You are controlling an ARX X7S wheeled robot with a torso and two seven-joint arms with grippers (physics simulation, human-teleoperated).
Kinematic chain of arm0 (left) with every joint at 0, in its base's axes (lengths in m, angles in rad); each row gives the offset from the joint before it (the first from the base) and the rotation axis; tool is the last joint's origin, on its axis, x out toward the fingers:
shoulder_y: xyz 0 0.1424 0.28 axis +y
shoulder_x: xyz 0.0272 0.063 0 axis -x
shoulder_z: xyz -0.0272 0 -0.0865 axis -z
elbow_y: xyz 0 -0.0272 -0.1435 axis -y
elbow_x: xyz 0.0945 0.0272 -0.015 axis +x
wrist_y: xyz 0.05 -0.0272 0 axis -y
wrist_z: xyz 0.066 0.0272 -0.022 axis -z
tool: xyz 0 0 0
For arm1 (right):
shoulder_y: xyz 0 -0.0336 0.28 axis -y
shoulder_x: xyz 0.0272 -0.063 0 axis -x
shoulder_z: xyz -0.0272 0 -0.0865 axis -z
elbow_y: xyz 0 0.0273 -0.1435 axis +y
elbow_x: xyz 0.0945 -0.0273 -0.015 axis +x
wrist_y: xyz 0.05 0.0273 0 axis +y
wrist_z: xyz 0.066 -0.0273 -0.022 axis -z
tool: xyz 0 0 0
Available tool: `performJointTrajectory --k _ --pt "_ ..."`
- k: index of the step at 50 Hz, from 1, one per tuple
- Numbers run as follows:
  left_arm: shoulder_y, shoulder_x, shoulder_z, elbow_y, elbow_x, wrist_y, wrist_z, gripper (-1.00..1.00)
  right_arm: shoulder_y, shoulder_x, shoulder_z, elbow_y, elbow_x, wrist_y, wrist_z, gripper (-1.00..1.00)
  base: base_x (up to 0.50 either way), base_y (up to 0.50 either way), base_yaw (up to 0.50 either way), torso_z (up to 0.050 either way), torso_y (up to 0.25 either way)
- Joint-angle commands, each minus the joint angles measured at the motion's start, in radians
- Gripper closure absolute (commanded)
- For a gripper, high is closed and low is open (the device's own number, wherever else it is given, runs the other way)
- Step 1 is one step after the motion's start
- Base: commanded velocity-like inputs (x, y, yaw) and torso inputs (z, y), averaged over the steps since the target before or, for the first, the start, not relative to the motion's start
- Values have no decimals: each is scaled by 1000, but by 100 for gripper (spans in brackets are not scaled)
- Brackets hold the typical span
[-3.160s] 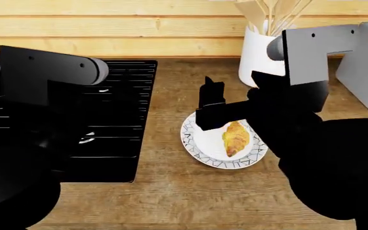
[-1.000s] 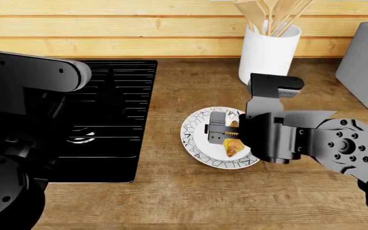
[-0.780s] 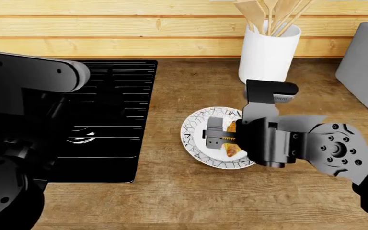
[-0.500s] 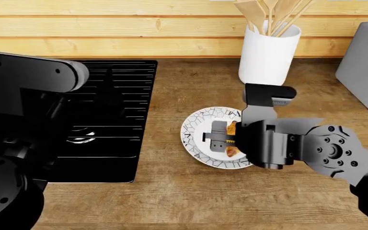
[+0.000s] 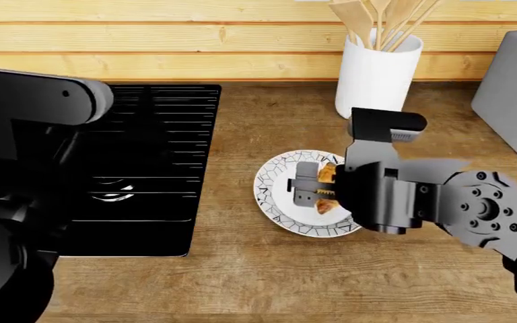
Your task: Pick the croissant and place it on the pan. Then turn on the stove to warm the croissant.
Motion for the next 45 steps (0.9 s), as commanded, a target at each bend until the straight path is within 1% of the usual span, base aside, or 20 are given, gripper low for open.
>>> performJointTrajectory --k 1,5,7,10,13,21,22,23,25,28,30,32,35,38,40,45 --pt "-23 -14 -6 4 -47 6 -40 -100 81 32 46 -88 30 19 56 100 0 0 0 0 0" --pt "-39 -22 -7 2 -77 6 -65 -100 115 41 53 -121 23 39 64 100 0 0 0 0 0" --pt "-52 -26 -4 1 -104 5 -88 -100 140 52 58 -154 -9 55 57 100 0 0 0 0 0" --pt "-80 -40 -1 0 -159 5 -132 -100 169 76 74 -221 -9 80 45 100 0 0 0 0 0" --pt "-103 -51 6 -2 -201 9 -168 -100 173 96 87 -255 26 73 65 100 0 0 0 0 0" --pt "-211 -96 64 -24 -375 38 -322 -100 227 146 111 -306 107 106 88 100 0 0 0 0 0" --pt "-245 -116 80 -32 -422 48 -360 -100 221 160 144 -327 86 76 51 100 0 0 0 0 0" --pt "-264 -128 89 -36 -449 56 -380 -100 241 161 127 -316 110 104 81 100 0 0 0 0 0" --pt "-310 -160 113 -47 -514 74 -427 -100 246 170 145 -329 101 97 58 100 0 0 0 0 0" --pt "-426 -232 181 -69 -653 119 -531 -100 281 184 160 -332 123 112 61 100 0 0 0 0 0" --pt "-467 -259 208 -75 -691 141 -558 -100 291 185 164 -335 134 123 52 100 0 0 0 0 0" --pt "-490 -299 230 -74 -718 166 -566 -100 306 190 169 -334 137 135 46 100 0 0 0 0 0" --pt "-482 -348 234 -67 -728 186 -558 -100 316 198 176 -334 133 144 33 100 0 0 0 0 0" --pt "-453 -400 193 -53 -731 196 -537 -100 319 208 186 -338 127 146 15 100 0 0 0 0 0" --pt "-453 -418 184 -47 -737 205 -534 -100 313 214 202 -345 118 124 2 100 0 0 0 0 0" --pt "-438 -458 160 -38 -730 207 -515 -100 326 211 199 -360 111 156 -16 100 0 0 0 0 0"
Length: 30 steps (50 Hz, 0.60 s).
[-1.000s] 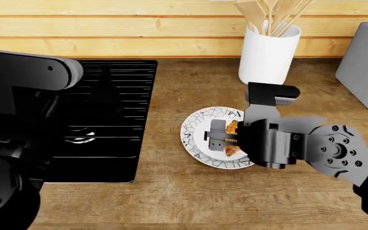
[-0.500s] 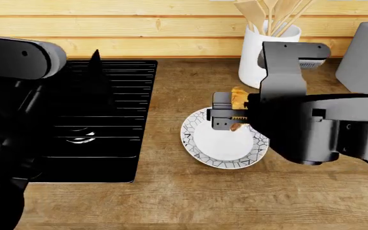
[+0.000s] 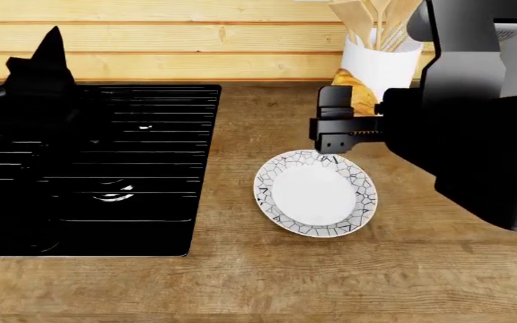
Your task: Pick the croissant and place it on the pan. Then turn on the stove to warm the croissant.
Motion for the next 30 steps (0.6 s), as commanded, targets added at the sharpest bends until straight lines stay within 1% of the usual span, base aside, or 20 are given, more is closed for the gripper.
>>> performJointTrajectory --k 1,3,19,30 --pt "-24 -126 -12 13 -71 45 -20 -100 31 22 30 -32 -22 30 -35 100 0 0 0 0 0" --pt "-18 -138 -22 23 -75 55 -21 -100 27 20 30 -41 -35 34 -46 100 0 160 0 0 0" --pt "-66 -190 -17 53 -99 89 -19 -100 54 4 35 -66 -30 48 -40 100 0 500 0 0 0" --pt "-71 -199 1 58 -88 105 -11 -100 68 -8 37 -71 -22 49 -37 100 0 500 0 0 0"
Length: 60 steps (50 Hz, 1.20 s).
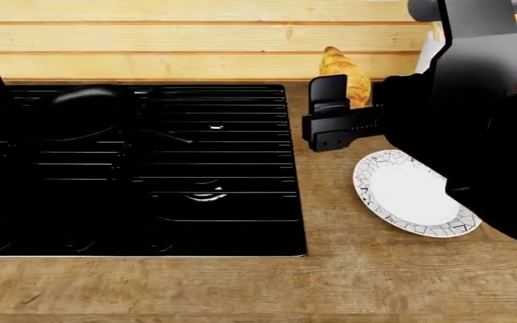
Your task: Pick the croissant and place it on the pan. Then turn on the stove to warm the croissant.
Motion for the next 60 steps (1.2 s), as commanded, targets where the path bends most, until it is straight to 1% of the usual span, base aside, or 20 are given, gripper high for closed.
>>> performJointTrajectory --k 1,15,22,39,44,60 --pt "-18 -22 16 9 -4 20 3 -100 17 -11 8 -7 -4 15 -5 100 0 500 0 0 0" --pt "-25 -38 32 14 6 36 16 -100 30 -27 3 -2 -4 28 -9 100 0 500 0 0 0" --pt "-34 -31 48 12 18 38 22 -100 35 -30 2 -1 -4 32 -9 100 1 500 0 0 0" --pt "-16 -49 43 25 30 58 40 -100 40 -31 0 -10 -3 35 -4 100 12 500 0 0 0" --pt "-43 -50 60 21 20 60 33 -100 42 -31 1 -10 -4 37 -7 100 20 500 0 0 0" --pt "-35 -59 65 23 37 69 48 -100 47 -35 -4 0 -9 46 -13 100 21 500 0 0 1"
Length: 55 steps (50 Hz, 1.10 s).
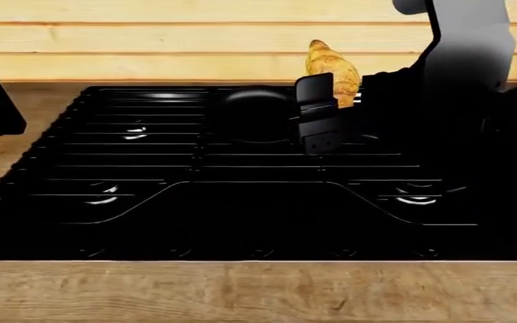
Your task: Pick the croissant and place it on the pan. Then turn on the stove to warm the croissant.
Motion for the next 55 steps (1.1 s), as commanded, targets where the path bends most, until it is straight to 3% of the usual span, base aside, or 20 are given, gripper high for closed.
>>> performJointTrajectory --k 1,26,35,55 --pt "4 -4 8 2 12 6 9 -100 6 -1 2 7 -12 18 -10 100 27 500 0 0 0" --pt "6 -15 21 7 24 19 19 -100 -3 18 11 -3 -16 3 -12 100 32 492 0 0 0" --pt "15 -20 22 11 30 26 24 -100 6 24 19 6 -40 -1 -14 100 17 0 0 0 0" --pt "-3 -26 34 17 24 37 25 -100 140 0 -26 179 52 139 -6 100 500 0 0 0 1"
